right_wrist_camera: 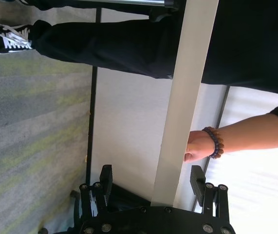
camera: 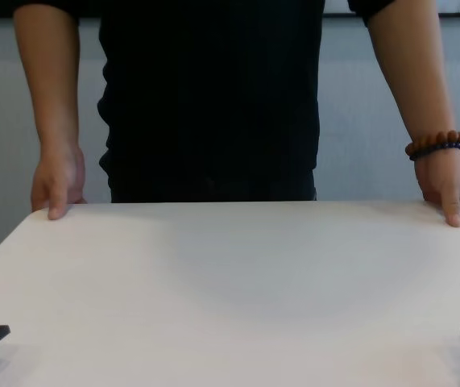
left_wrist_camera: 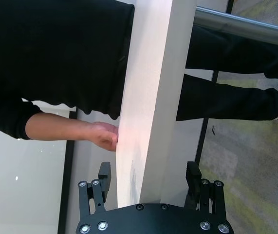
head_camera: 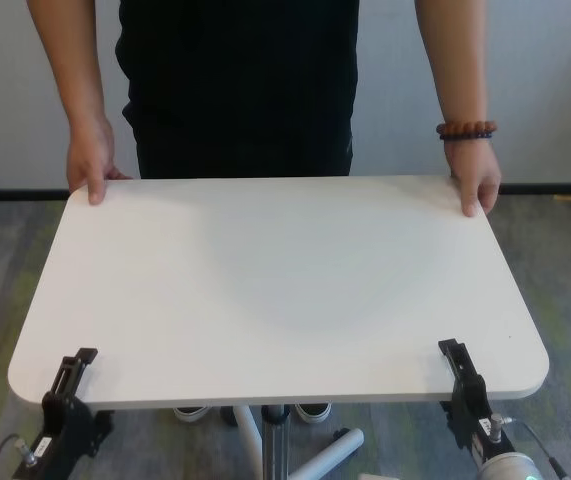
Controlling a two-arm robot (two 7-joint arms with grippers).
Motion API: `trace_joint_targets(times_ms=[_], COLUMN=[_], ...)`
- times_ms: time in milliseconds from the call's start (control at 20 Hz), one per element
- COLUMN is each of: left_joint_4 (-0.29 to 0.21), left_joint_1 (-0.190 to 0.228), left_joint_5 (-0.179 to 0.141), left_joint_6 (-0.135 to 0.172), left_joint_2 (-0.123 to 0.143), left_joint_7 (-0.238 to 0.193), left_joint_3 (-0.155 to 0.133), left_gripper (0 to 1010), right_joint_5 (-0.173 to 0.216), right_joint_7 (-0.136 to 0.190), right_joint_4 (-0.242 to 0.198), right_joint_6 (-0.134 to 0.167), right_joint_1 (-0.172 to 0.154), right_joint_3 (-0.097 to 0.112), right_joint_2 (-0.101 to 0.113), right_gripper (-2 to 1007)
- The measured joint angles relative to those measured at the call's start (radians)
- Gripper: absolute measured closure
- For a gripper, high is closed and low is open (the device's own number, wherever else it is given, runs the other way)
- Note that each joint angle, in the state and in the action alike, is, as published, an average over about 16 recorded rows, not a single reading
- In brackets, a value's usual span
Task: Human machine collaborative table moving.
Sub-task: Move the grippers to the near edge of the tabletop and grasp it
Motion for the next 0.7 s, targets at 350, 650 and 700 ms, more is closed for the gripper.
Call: trace_joint_targets(times_ms=[350,650,700], left_joint_4=[0.000,0.000,0.001], left_joint_1=[0.005,0.009,0.009], left_joint_5=[0.011,0.017,0.018], left_joint_6=[-0.008,-0.014,-0.014], left_joint_2=[-0.010,-0.020,-0.021], left_joint_7=[-0.006,-0.014,-0.015], left_joint_3=[-0.012,-0.023,-0.025], left_gripper=[10,10,10], right_joint_5=[-0.017,-0.023,-0.023], right_joint_7=[-0.010,-0.020,-0.022], right_joint_4=[0.006,0.011,0.012], right_joint_6=[-0.004,-0.014,-0.015], right_joint_1=[-0.007,-0.013,-0.015], right_joint_3=[0.013,0.029,0.031], right_joint_2=[-0.011,-0.021,-0.023], right_gripper=[5,5,5])
